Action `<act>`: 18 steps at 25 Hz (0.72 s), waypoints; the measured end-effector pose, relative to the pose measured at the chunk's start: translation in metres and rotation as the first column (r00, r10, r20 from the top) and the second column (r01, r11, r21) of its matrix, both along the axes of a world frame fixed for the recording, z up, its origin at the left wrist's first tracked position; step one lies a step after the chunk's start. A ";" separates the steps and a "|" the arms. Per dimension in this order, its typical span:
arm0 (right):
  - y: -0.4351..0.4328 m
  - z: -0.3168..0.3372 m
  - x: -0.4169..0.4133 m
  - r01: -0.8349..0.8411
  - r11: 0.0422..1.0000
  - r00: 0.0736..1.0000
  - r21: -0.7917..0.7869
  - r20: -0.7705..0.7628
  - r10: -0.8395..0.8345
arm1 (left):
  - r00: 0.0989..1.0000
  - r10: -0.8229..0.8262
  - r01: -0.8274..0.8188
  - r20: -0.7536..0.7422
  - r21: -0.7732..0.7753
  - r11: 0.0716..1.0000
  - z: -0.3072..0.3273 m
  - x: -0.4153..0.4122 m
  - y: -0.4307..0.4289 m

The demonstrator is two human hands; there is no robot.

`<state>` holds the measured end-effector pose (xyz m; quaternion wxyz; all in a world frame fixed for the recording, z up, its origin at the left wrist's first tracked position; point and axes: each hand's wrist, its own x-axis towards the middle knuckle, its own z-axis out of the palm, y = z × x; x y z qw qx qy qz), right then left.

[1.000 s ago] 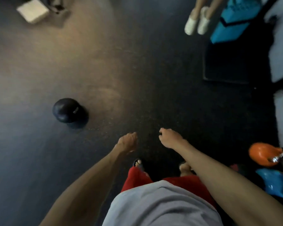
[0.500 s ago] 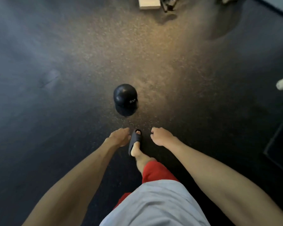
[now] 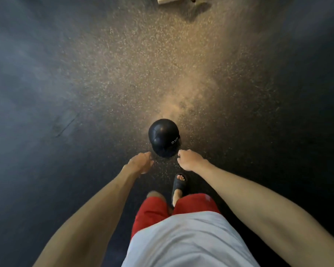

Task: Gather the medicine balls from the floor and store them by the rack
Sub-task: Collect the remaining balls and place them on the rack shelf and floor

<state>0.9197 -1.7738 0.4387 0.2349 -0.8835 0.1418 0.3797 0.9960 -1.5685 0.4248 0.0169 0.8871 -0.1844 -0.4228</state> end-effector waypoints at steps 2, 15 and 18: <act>0.002 -0.004 0.033 0.048 0.999 0.999 -0.010 0.012 -0.048 | 0.997 -0.066 0.066 -0.037 0.005 0.998 -0.001 0.046 -0.007; 0.068 -0.021 0.189 0.869 0.492 0.486 -0.052 -0.088 -0.869 | 0.533 -0.842 0.838 -0.089 -0.085 0.539 -0.033 0.308 -0.110; 0.117 -0.027 0.206 0.973 0.229 0.221 -0.044 -0.127 -0.967 | 0.281 -0.952 0.955 -0.119 -0.066 0.290 -0.035 0.331 -0.118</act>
